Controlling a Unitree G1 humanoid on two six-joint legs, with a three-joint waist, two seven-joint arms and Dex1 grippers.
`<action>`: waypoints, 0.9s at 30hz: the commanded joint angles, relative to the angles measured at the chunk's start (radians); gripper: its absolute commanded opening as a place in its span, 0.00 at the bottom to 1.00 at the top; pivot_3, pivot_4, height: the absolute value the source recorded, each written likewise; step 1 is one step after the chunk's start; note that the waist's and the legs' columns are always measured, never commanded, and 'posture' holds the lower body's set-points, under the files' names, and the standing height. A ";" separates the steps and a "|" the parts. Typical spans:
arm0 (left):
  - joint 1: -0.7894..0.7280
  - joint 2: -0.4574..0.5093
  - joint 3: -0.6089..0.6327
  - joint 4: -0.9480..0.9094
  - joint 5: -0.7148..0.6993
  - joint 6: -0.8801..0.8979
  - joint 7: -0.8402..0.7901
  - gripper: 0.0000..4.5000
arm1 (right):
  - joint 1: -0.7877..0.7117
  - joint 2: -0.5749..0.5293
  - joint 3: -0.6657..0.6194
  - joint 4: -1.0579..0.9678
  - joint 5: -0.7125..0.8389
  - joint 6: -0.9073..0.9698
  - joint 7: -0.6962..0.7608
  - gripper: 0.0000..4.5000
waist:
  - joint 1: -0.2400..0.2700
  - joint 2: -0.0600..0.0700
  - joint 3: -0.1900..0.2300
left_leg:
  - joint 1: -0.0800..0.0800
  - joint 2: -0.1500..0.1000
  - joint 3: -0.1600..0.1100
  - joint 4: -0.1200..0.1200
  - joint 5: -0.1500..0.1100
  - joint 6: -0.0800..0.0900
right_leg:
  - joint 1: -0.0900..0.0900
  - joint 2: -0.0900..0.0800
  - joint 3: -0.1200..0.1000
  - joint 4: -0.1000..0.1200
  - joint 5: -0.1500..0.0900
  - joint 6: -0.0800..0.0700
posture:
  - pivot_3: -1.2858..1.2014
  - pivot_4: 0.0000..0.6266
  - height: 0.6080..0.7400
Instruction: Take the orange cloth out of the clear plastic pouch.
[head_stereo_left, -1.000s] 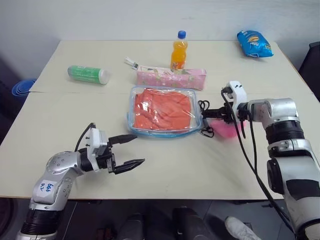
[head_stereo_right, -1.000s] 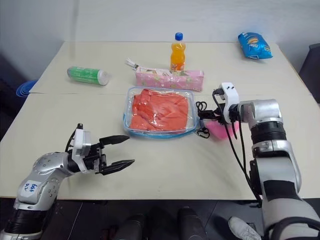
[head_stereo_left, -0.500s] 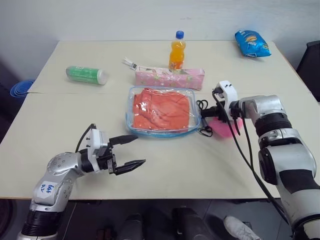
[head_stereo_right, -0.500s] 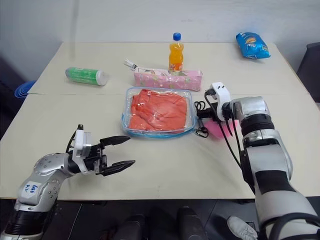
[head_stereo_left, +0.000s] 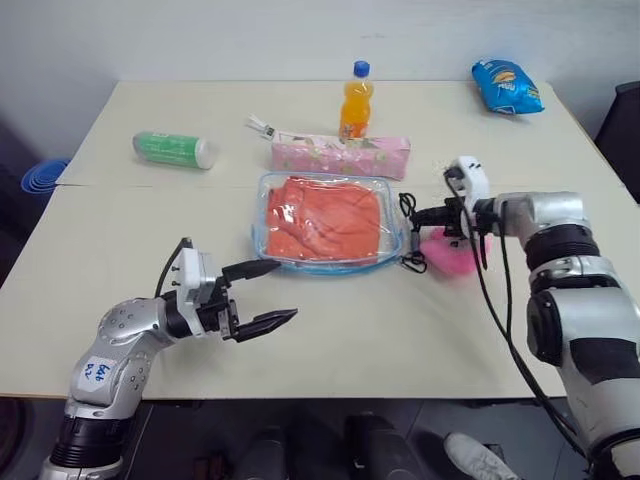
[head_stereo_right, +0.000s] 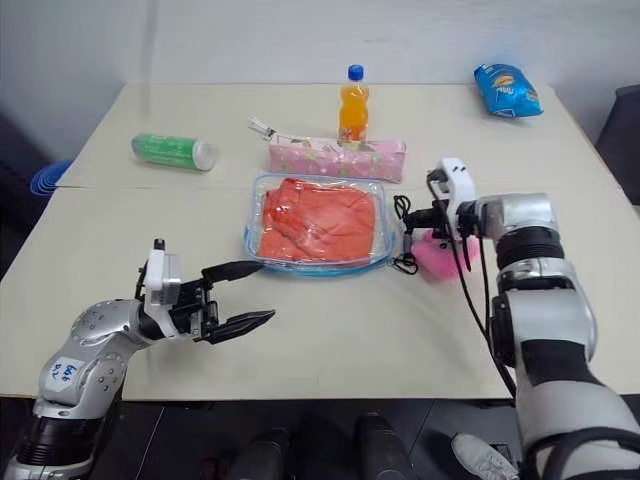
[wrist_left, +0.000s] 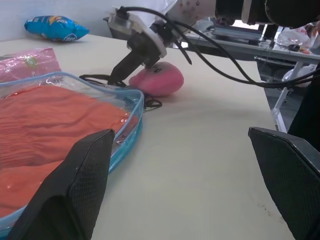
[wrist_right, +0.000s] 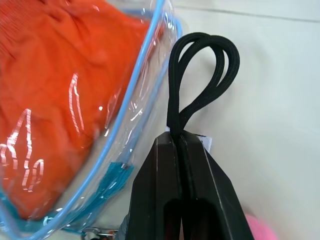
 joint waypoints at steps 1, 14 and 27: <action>0.010 -0.003 0.010 -0.042 -0.012 -0.003 0.005 1.00 | -0.028 -0.057 -0.129 -0.080 0.108 -0.003 0.046 0.00 | 0.003 0.000 0.000 | 0.000 0.000 0.000 0.000 0.000 0.000 | 0.000 0.000 0.000 0.000 0.000 0.000 | 0.52 0.24 1.00; 0.003 -0.027 -0.021 -0.028 -0.007 -0.009 -0.011 1.00 | 0.168 -0.438 -0.373 -0.410 0.301 0.307 -0.013 0.00 | 0.050 0.001 0.000 | 0.000 0.000 0.000 -0.001 -0.001 0.002 | 0.001 0.000 0.000 -0.003 0.000 0.000 | 0.52 0.24 1.00; -0.014 -0.032 -0.049 0.027 0.022 -0.036 -0.049 1.00 | 0.764 -0.489 -0.299 -0.321 0.044 -0.589 -0.066 0.15 | 0.022 0.002 0.000 | 0.004 0.000 0.007 0.001 -0.001 0.003 | 0.002 0.002 0.005 -0.001 0.000 0.000 | 0.52 0.24 1.00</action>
